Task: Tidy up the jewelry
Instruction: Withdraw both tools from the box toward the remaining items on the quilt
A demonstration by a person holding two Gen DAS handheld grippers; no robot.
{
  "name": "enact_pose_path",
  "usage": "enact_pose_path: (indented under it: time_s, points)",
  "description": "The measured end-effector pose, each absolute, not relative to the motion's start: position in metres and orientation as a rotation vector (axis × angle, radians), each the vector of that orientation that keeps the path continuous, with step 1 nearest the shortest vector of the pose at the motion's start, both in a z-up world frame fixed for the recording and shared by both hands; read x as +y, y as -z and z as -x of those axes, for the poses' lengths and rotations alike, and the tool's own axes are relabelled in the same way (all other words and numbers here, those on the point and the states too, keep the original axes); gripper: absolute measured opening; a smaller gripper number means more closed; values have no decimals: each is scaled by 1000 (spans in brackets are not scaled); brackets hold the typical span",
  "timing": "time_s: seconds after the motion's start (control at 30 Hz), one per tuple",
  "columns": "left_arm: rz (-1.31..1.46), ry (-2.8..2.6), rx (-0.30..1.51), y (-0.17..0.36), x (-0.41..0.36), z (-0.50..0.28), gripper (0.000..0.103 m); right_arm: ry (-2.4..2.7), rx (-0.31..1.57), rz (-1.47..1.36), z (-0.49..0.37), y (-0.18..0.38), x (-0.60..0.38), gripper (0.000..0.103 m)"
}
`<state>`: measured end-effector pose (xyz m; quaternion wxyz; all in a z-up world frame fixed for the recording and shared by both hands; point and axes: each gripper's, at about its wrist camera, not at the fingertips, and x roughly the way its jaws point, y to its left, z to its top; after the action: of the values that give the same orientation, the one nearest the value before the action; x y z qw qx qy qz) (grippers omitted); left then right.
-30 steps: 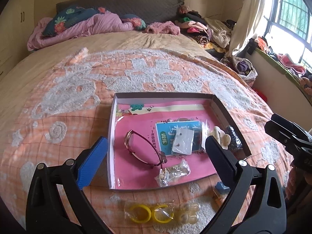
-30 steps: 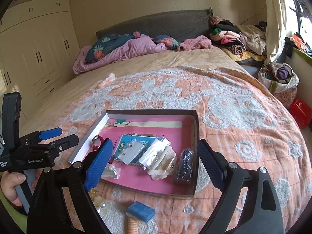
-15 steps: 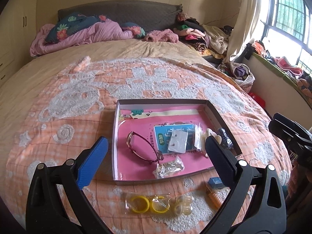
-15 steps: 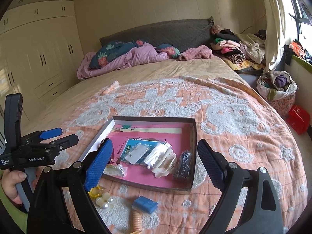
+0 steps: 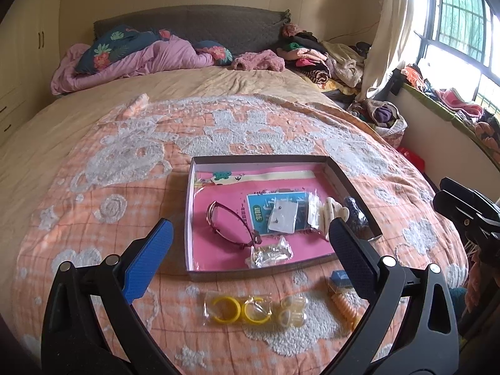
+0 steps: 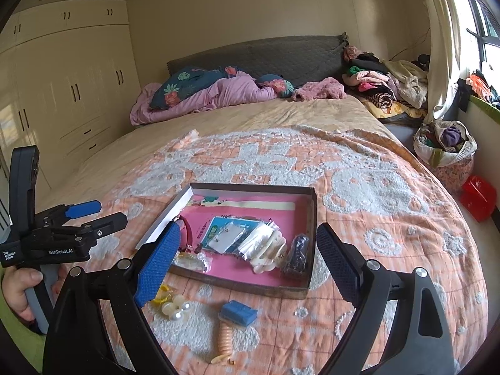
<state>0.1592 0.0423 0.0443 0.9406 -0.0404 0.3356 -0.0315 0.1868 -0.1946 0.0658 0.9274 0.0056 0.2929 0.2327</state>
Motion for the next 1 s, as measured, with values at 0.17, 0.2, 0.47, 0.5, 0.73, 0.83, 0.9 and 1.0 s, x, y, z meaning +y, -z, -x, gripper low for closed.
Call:
enact_pose_path:
  time_s: [0.17,0.2,0.47,0.5,0.73,0.83,0.9,1.0]
  points:
    - [81,56,691,-40,43,-152,93,-479,607,-5,-179,-62,-196,88]
    - [83,54,693,-39,43,-150,93,-479,608,-4,-178,-61,-196,88]
    - [87,45,718,-27,47,-135,93,-492,631,16,-165,-50,-197,88]
    - [84,46,723,-26,47,-134,93,-494,634,17,-164,-49,-197,88]
    - [77,47,751,-13,44,-120,93,-512,670,33,-153,-32,-195,88]
    - [73,44,766,-7,43,-116,93,-517,689,43,-148,-24,-194,88]
    - [73,41,775,-3,43,-113,93,-522,698,43,-146,-19,-195,88]
    - [67,33,786,3,43,-109,93,-530,713,51,-142,-12,-193,88]
